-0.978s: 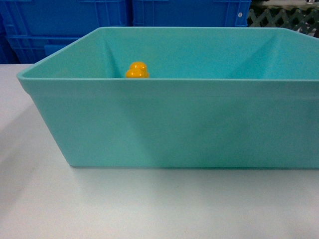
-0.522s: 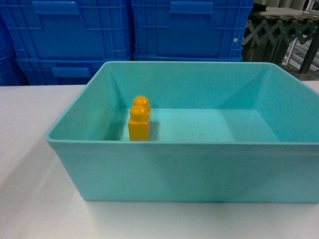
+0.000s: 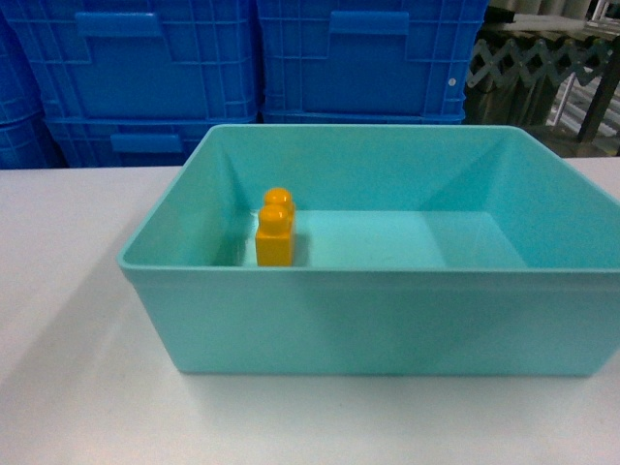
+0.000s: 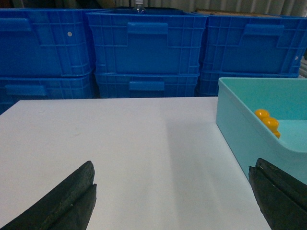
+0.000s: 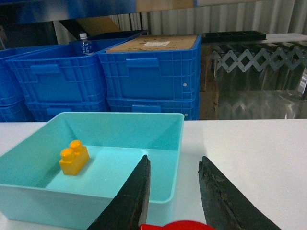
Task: Pick red block from blue box to shelf
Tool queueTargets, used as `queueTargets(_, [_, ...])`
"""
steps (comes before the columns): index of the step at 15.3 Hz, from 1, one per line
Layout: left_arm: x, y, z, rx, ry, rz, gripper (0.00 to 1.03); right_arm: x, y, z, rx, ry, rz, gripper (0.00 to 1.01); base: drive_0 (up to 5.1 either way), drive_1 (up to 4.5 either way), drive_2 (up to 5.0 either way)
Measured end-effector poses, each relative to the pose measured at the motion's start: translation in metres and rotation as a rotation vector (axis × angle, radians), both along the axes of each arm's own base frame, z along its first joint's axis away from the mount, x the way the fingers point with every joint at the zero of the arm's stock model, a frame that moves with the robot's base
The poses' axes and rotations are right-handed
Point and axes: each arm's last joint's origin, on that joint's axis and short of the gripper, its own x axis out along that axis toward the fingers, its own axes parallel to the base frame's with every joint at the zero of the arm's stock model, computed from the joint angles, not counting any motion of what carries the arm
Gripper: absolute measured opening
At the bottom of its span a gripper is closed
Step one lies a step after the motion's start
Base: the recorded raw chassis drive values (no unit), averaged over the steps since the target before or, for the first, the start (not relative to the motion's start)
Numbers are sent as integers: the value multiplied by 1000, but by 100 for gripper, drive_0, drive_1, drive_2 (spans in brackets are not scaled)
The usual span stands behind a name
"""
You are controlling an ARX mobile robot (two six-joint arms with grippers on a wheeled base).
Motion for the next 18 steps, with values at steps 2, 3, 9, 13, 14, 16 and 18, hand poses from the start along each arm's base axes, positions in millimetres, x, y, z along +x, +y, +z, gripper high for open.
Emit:
queueTargets(2, [0,0,0,0,-1,0,98,0,0,0,0,0,0,26,0,0,0])
queueTargets(3, [0,0,0,0,2,0,98,0,0,0,0,0,0,26,0,0,0])
queueTargets(9, [0,0,0,0,-3,1,98,-1,0,1,0,-5,0,26,0,0,0])
queueTargets(13, [0,0,0,0,-1,1,98,-1,0,1,1,-6,0,26,0,0,0])
queueTargets(14, [0,0,0,0,-1,1,98,-1,0,1,1,-6,0,26,0,0,0])
queueTargets(16, [0,0,0,0,-1,1,98,-1,0,1,0,-5,0,26,0,0,0])
queueTargets(18, [0,0,0,0,-1,1,98,-1,0,1,0,-6,0,26,0,0,0])
